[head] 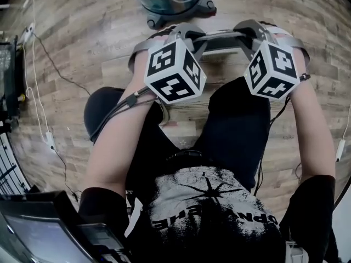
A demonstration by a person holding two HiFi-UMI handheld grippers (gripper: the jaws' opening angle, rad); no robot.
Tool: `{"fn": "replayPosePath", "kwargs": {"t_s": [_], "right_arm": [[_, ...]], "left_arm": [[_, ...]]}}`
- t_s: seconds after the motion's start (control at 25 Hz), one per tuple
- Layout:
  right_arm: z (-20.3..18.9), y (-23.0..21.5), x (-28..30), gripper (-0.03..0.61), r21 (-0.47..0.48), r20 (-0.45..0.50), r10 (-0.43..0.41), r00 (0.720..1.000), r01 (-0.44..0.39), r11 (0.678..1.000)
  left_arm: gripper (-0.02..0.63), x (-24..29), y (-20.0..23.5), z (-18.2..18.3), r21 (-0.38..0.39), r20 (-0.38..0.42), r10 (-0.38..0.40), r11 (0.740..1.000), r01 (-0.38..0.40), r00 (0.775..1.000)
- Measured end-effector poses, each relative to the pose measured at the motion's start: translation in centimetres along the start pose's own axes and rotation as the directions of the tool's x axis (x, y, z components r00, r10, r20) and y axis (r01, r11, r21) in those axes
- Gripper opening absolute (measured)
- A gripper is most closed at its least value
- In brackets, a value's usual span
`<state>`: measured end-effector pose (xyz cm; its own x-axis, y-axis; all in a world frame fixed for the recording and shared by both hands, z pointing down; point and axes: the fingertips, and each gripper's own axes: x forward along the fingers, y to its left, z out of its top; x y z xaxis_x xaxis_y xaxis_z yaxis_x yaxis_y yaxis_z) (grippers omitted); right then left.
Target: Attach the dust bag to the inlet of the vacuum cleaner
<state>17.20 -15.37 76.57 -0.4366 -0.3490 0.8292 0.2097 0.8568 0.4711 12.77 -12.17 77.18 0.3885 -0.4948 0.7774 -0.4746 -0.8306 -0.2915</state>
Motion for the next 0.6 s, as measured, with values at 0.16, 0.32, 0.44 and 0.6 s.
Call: {"fn": "replayPosePath", "kwargs": {"t_s": [0.16, 0.32, 0.44, 0.6], "right_arm": [[0.9, -1.9, -0.9, 0.02, -0.013, 0.046, -0.034, 0.998, 0.034, 0.999], [2.0, -4.1, -0.8, 0.02, -0.001, 0.075, -0.071, 0.995, 0.071, 0.997], [2.4, -6.1, 0.8, 0.02, -0.019, 0.039, -0.084, 0.996, 0.085, 0.996], [2.1, -8.1, 3.2, 0.018, 0.005, 0.009, -0.079, 0.997, 0.079, 0.997]], "left_arm": [[0.031, -1.5, 1.3, 0.8, 0.0, -0.036, 0.005, 1.0, -0.005, 0.999], [0.031, -2.4, 3.7, 0.7, -0.007, -0.022, 0.041, 0.999, -0.041, 0.999], [0.031, -1.7, 6.5, -0.3, -0.009, -0.017, 0.025, 1.0, -0.025, 1.0], [0.031, 0.1, 8.8, -1.4, 0.012, -0.028, -0.008, 1.0, 0.009, 1.0]]}}
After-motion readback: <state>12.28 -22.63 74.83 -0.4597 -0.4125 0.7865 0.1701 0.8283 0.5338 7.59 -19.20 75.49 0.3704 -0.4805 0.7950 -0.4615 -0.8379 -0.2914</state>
